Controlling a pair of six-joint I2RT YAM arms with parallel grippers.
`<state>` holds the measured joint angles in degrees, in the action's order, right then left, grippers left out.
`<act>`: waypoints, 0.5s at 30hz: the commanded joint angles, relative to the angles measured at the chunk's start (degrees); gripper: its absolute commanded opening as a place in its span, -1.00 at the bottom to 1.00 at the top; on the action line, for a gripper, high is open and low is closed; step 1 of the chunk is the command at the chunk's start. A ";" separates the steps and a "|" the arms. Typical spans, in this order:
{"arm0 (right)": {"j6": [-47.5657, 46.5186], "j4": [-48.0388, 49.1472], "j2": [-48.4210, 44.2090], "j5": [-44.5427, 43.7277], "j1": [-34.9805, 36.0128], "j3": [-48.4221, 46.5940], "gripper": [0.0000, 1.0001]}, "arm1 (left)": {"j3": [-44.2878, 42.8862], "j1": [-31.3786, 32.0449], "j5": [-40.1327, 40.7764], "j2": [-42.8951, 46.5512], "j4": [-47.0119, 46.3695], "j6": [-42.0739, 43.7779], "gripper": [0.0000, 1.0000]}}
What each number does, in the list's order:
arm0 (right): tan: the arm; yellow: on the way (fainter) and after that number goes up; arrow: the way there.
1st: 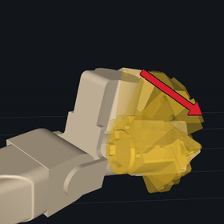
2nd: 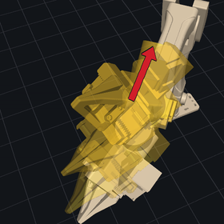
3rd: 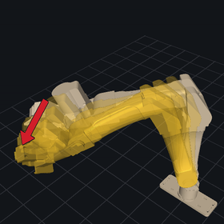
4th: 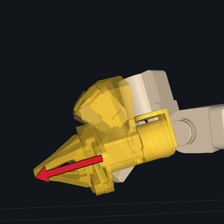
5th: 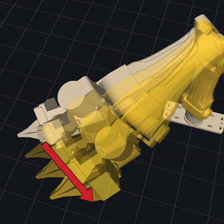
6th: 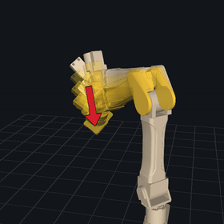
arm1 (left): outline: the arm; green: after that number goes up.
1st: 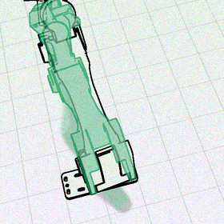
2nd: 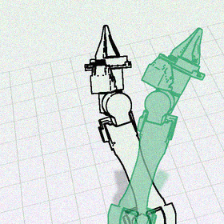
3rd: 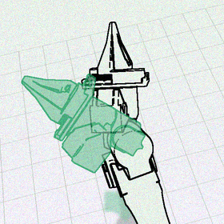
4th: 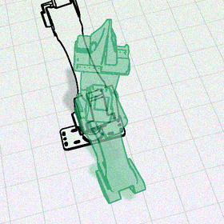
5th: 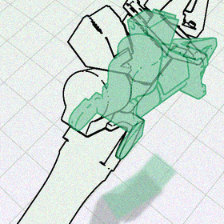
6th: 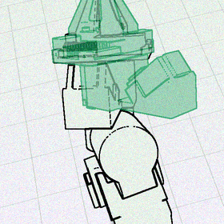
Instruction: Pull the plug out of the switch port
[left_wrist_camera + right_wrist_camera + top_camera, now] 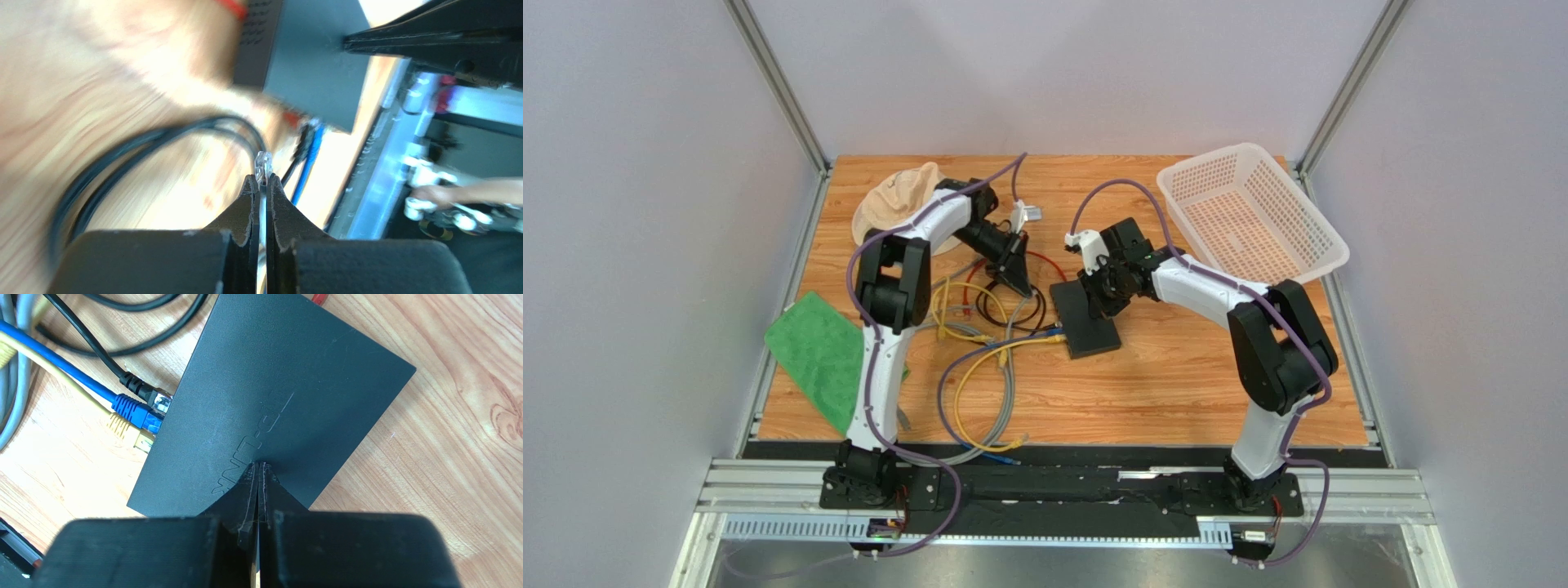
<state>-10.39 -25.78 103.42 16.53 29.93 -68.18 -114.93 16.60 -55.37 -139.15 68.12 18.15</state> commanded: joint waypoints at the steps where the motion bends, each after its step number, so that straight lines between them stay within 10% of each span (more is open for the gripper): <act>1: -1.38 -3.49 1.61 -2.47 0.13 2.26 -1.00 | -5.65 -2.97 13.51 10.21 0.70 7.48 -1.00; 15: -1.21 -3.84 3.72 -2.38 0.21 -0.37 -1.00 | -12.40 -5.61 55.20 10.31 -4.94 17.37 -0.96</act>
<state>-10.39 -26.02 103.81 16.51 29.93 -68.77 -121.71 12.10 -13.30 -126.02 65.89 33.87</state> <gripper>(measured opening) 0.004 0.025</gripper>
